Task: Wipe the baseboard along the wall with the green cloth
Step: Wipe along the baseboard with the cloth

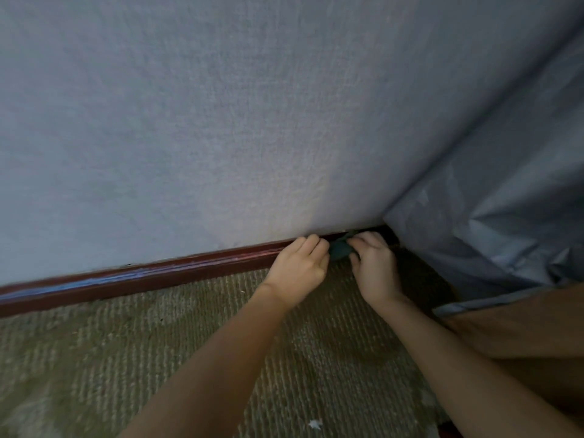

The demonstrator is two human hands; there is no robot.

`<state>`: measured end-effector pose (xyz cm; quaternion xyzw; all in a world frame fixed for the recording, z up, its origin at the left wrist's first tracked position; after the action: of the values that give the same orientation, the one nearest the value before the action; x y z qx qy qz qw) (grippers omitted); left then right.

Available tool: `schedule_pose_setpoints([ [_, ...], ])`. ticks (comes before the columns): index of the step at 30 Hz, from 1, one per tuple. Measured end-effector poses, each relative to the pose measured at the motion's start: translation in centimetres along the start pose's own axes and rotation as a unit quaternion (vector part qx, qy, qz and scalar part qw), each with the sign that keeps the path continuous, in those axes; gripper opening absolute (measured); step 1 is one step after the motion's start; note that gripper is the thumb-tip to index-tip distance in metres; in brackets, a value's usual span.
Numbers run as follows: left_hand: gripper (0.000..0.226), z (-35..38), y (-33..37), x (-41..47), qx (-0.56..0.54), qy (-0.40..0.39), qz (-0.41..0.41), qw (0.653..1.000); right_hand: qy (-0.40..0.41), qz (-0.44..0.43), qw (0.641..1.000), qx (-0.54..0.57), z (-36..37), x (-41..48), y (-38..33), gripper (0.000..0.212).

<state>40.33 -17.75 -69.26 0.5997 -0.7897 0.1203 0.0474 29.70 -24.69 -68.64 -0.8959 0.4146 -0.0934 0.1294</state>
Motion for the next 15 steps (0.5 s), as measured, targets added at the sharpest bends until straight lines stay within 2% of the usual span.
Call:
schedule_pose_setpoints([
  [4,0.031,0.1,-0.7,-1.4,0.008,0.016,-0.001,1.0,0.002,-0.014,1.0,0.002,0.6,0.0,-1.1,0.029],
  [9,0.03,0.7,0.0,-0.5,-0.004,0.039,-0.013,0.999,-0.024,-0.036,0.999,-0.005,0.1,0.4,0.1,0.029],
  [15,0.03,0.8,1.0,1.4,-0.02,0.042,-0.01,0.999,-0.015,-0.038,0.999,0.011,-0.7,0.4,1.9,0.031],
])
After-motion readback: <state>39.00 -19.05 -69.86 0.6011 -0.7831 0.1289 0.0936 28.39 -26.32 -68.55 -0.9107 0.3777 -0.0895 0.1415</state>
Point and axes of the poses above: each hand's wrist, its own x-axis towards the middle knuckle, its own z-axis out of the palm, y = z × x, the point moved 3 cm from there along x, towards the middle knuckle, and after that the axes turned 10 degrees about -y, right-handed, at the moved point
